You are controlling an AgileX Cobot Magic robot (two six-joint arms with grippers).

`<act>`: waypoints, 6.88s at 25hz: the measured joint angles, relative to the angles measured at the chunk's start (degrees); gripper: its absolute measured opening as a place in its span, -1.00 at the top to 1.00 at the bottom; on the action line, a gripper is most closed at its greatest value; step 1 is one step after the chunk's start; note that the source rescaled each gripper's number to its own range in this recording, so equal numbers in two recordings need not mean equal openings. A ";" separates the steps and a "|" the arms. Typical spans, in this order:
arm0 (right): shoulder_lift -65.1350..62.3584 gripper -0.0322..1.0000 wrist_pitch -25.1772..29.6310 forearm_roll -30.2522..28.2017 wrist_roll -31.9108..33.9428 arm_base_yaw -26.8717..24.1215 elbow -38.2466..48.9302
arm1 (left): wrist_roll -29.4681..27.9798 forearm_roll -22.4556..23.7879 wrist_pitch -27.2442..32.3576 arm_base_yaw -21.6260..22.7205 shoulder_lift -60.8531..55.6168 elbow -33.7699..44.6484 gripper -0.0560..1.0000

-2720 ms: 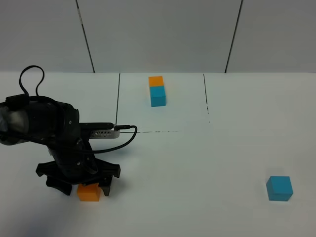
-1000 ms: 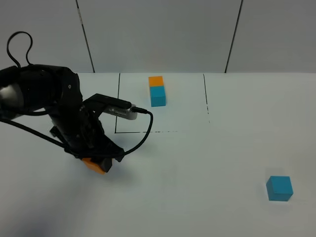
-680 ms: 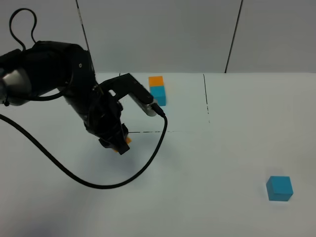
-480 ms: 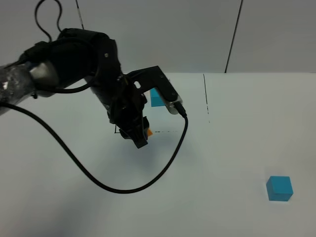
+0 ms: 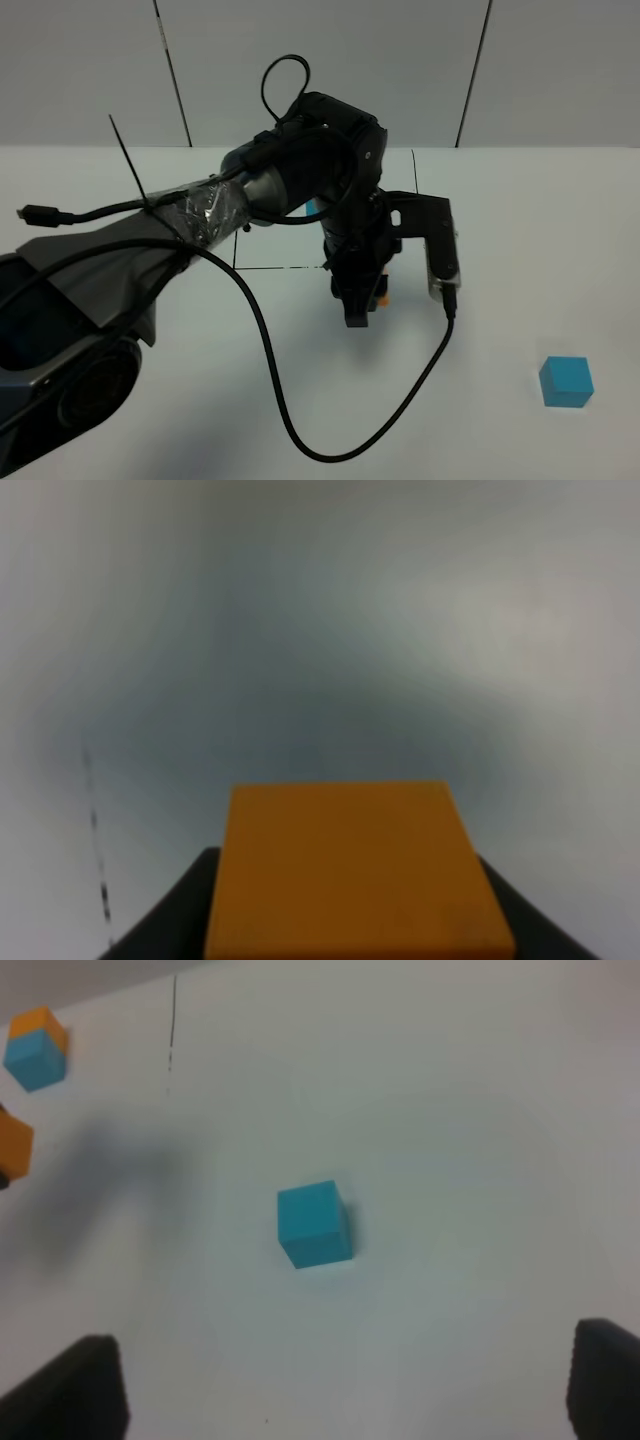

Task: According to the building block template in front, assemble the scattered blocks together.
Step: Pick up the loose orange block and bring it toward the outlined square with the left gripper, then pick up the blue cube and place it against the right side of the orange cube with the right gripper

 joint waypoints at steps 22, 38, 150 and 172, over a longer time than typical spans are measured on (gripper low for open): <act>0.00 -0.54 0.00 0.00 0.00 0.00 0.00 | 3.67 -3.89 -3.51 -4.43 8.12 -1.48 0.89; 0.00 -0.54 0.00 0.00 0.00 0.00 0.00 | 1.97 -3.33 -3.25 -4.43 8.74 -1.48 0.89; 0.00 -0.53 0.00 0.00 -0.01 0.00 0.00 | -39.75 -17.79 -0.92 46.35 -136.43 90.61 -0.40; 0.00 -0.52 0.00 0.00 -0.01 0.00 0.00 | -47.47 -12.27 -1.19 46.35 -136.43 90.61 -0.39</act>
